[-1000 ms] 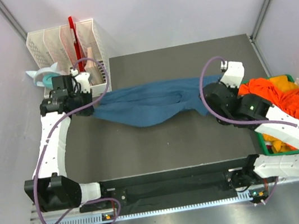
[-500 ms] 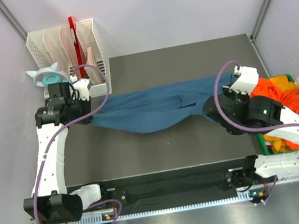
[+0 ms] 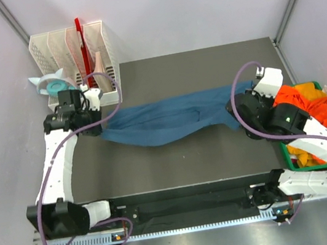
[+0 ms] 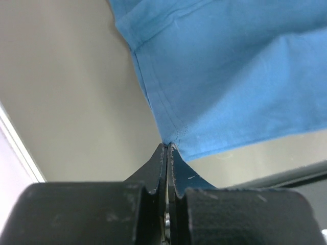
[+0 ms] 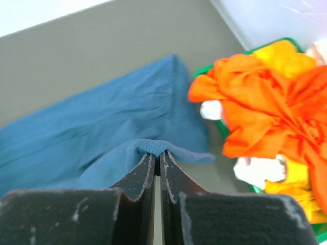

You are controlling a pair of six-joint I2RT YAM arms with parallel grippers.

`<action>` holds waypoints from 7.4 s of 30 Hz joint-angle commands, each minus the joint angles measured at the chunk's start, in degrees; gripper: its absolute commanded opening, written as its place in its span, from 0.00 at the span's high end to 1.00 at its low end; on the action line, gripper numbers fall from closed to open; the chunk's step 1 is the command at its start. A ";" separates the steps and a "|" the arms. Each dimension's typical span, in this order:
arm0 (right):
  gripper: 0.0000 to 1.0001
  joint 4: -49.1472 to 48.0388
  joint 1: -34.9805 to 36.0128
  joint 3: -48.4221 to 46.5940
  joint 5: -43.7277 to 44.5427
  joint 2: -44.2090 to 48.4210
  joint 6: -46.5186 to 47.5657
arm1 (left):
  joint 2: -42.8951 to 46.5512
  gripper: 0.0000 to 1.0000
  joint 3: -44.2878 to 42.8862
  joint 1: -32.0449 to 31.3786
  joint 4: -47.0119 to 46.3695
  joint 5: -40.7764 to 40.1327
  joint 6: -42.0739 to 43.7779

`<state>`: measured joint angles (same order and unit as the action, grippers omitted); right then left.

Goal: Fold and stack the t-shirts
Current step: Fold the tshirt

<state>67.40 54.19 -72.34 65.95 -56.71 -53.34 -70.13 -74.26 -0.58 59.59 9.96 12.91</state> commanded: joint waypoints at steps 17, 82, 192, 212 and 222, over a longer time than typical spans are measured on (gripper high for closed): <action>1.00 -36.71 -24.13 12.04 -19.10 -9.47 25.65 | -19.16 1.00 -0.18 0.23 -14.24 -3.80 -2.80; 0.19 -45.43 -36.97 -8.17 -29.66 -41.39 34.09 | -34.03 0.39 -9.15 0.23 -21.80 -7.15 -7.02; 1.00 -37.60 -29.14 -10.61 -29.30 -54.56 25.39 | -37.80 1.00 2.63 -5.49 -21.10 1.21 -4.12; 0.92 -43.93 -32.59 -16.01 -36.86 -48.96 31.81 | -33.33 0.99 3.59 -3.47 -23.99 2.34 -6.40; 0.67 -41.99 -17.20 0.95 -37.92 -39.70 21.63 | -32.60 0.85 -1.14 -1.88 -28.05 -1.14 -11.14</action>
<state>25.71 32.62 -76.82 29.58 -94.54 -25.89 -101.86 -71.75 -2.26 33.98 12.32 3.55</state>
